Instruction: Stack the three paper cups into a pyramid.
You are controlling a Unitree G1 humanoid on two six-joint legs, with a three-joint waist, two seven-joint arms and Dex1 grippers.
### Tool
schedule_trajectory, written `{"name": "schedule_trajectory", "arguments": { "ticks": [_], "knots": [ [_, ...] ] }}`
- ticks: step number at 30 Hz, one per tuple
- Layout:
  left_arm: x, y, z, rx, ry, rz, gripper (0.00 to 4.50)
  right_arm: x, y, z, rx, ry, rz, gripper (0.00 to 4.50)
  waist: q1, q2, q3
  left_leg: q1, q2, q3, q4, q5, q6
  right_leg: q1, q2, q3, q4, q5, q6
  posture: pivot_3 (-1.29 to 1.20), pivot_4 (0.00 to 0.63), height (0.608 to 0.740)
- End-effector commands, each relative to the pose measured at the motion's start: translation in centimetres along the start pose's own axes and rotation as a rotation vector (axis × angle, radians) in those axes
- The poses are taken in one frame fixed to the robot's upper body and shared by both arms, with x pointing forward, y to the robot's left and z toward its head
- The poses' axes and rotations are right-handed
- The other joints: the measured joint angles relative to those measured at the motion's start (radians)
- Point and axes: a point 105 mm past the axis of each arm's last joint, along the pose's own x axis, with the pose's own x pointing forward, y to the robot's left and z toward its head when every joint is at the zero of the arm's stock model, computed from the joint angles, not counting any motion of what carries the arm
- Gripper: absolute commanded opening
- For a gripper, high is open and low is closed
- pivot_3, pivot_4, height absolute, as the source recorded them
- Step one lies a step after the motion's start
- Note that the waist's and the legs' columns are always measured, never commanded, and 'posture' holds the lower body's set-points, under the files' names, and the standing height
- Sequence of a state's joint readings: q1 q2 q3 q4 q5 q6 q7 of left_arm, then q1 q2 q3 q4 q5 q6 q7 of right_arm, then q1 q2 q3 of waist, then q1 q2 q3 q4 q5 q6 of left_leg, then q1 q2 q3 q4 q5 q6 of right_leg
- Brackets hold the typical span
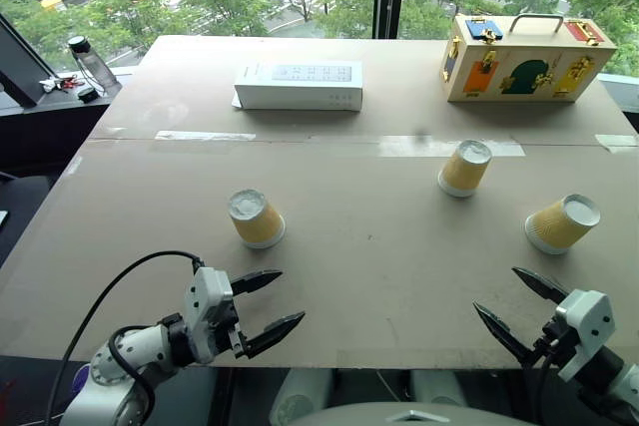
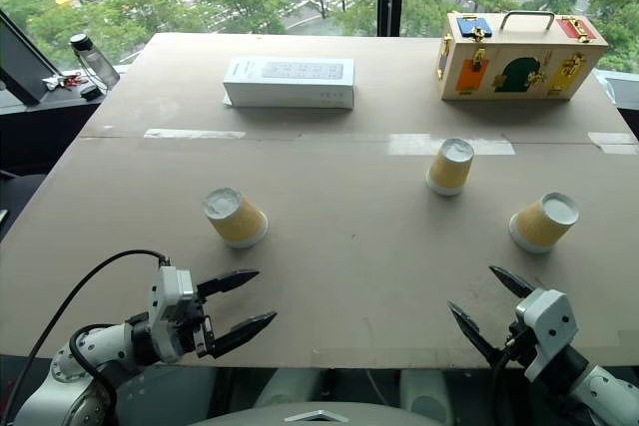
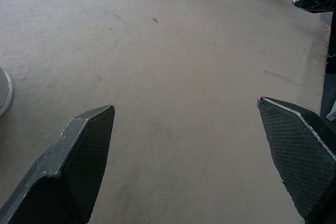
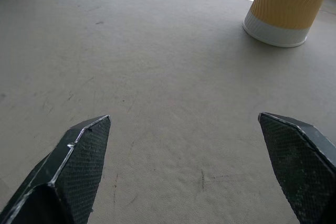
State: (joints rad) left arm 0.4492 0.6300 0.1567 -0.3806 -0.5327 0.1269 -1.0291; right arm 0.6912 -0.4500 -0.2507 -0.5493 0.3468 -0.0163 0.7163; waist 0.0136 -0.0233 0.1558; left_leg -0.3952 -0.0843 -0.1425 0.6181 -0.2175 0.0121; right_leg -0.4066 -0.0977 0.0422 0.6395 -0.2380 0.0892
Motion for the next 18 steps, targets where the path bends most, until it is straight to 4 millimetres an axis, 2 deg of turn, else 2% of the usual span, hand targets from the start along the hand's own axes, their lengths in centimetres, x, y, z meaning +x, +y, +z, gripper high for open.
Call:
{"name": "schedule_trajectory", "arguments": {
  "ticks": [1, 3, 5, 8, 11, 13, 16, 18],
  "knots": [
    [-0.3, 0.0, 0.3, 0.028, -0.025, 0.001, 4.50, 0.6, 0.1, 1.3, -0.021, -0.052, 0.000, 4.45, 0.000, 0.000, 0.000, 0.000, 0.000, 0.000, 0.000, 0.000, 0.000, 0.000, 0.000, 0.000, 0.000, 0.000, 0.000, 0.00, 0.150, 0.740],
    [-0.7, 0.3, 0.4, 0.032, -0.041, 0.007, 4.50, 1.1, 0.0, 1.8, -0.023, -0.076, -0.014, 4.45, -0.002, 0.000, 0.000, 0.000, 0.000, 0.000, 0.000, 0.000, 0.000, 0.000, 0.000, 0.000, 0.000, 0.000, 0.000, 0.00, 0.150, 0.740],
    [-0.9, 0.5, 0.7, 0.040, -0.054, 0.007, 4.50, 1.2, -0.9, 2.2, -0.019, -0.098, -0.076, 4.45, -0.001, 0.000, 0.000, 0.000, 0.000, 0.000, 0.000, 0.000, 0.000, 0.000, 0.000, 0.000, 0.000, 0.000, 0.000, 0.00, 0.150, 0.740],
    [-0.6, 0.4, 1.3, 0.058, -0.078, -0.007, 4.50, 1.1, -2.6, 2.6, -0.022, -0.122, -0.173, 4.45, 0.001, 0.000, 0.000, 0.000, 0.000, 0.000, 0.000, 0.000, 0.000, 0.000, 0.000, 0.000, 0.000, 0.001, -0.001, 0.00, 0.150, 0.740],
    [-0.4, 0.4, 2.1, 0.065, -0.106, -0.019, 4.50, 1.1, -3.0, 2.9, -0.026, -0.134, -0.197, 4.45, 0.001, 0.000, 0.000, 0.000, -0.001, 0.000, 0.000, 0.000, 0.000, 0.000, 0.000, 0.000, 0.000, 0.001, -0.002, 0.00, 0.150, 0.740],
    [-0.4, 0.8, 2.5, 0.075, -0.122, -0.002, 4.50, 1.2, -2.7, 3.1, -0.034, -0.140, -0.173, 4.45, 0.000, 0.000, 0.000, 0.000, 0.000, -0.001, 0.000, 0.000, 0.000, 0.000, 0.000, -0.001, 0.000, 0.002, -0.003, 0.00, 0.150, 0.740],
    [-1.1, 2.6, 3.4, 0.033, -0.194, 0.141, 4.50, 2.2, 0.4, 4.4, -0.067, -0.175, 0.036, 4.45, -0.003, 0.001, -0.001, 0.000, 0.000, -0.001, 0.000, 0.000, 0.000, 0.000, 0.001, -0.001, 0.000, 0.002, -0.003, 0.00, 0.150, 0.740],
    [-2.2, 3.9, 3.2, 0.011, -0.209, 0.252, 4.50, 2.7, 2.4, 5.5, -0.085, -0.204, 0.172, 4.45, -0.007, 0.001, -0.001, 0.000, 0.000, 0.000, 0.000, 0.000, 0.000, 0.000, 0.001, 0.000, 0.000, 0.002, -0.002, 0.00, 0.150, 0.740]
  ]
}}
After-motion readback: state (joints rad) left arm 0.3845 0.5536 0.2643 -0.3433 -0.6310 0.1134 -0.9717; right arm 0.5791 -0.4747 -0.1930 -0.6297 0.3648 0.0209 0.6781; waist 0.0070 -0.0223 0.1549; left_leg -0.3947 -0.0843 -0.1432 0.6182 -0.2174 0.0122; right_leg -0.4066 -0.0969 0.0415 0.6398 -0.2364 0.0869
